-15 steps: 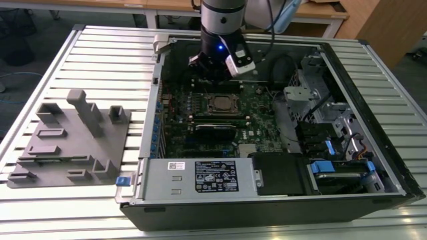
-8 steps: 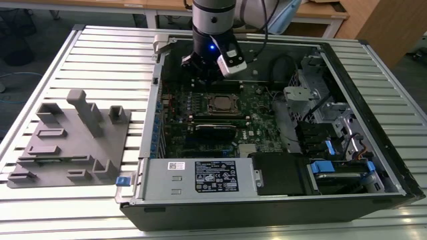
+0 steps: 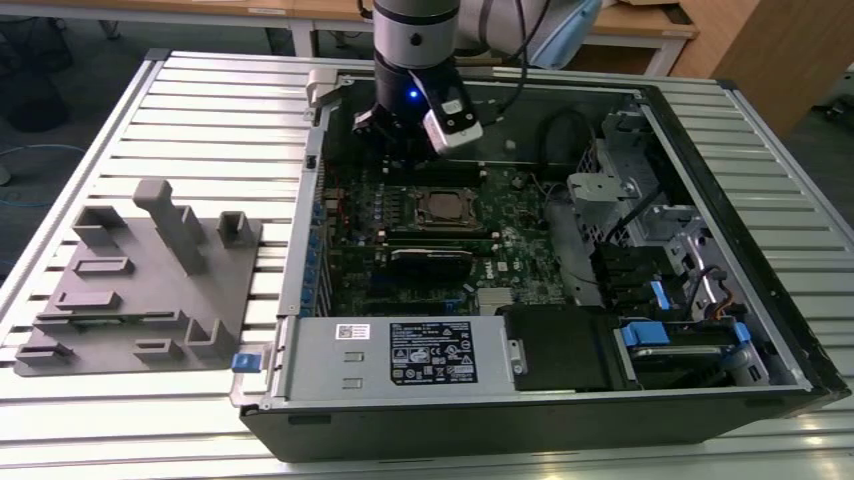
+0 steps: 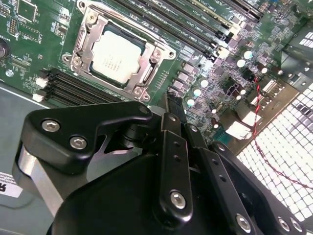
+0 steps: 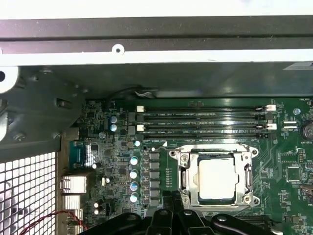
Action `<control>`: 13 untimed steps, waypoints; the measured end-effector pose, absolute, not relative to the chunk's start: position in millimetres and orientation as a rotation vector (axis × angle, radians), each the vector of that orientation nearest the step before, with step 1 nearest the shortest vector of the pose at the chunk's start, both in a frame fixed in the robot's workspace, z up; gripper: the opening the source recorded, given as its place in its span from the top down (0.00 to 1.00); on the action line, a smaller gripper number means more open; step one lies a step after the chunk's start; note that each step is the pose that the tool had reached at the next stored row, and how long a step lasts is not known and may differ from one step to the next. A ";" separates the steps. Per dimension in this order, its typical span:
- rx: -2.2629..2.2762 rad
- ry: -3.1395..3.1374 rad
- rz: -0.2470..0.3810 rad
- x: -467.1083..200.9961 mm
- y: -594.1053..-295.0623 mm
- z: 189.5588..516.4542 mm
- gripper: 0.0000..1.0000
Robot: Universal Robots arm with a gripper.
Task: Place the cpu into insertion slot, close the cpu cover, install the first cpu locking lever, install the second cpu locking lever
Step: 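Install the first cpu locking lever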
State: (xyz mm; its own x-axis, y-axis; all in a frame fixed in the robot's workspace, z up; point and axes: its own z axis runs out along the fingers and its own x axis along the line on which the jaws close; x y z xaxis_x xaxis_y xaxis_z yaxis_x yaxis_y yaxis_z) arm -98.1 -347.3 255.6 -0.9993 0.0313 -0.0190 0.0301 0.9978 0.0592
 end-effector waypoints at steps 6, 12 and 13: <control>0.049 3.117 0.166 -98.6 -347.4 255.6 0.89; 0.050 3.114 0.218 -103.7 -347.4 255.6 0.89; 0.051 3.114 0.218 -106.1 -347.4 255.6 0.89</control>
State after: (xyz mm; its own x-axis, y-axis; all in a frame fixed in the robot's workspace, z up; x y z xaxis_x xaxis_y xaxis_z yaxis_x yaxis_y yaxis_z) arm -106.1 -347.4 255.6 -0.9993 0.0341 -0.0169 0.0314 0.9897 0.1399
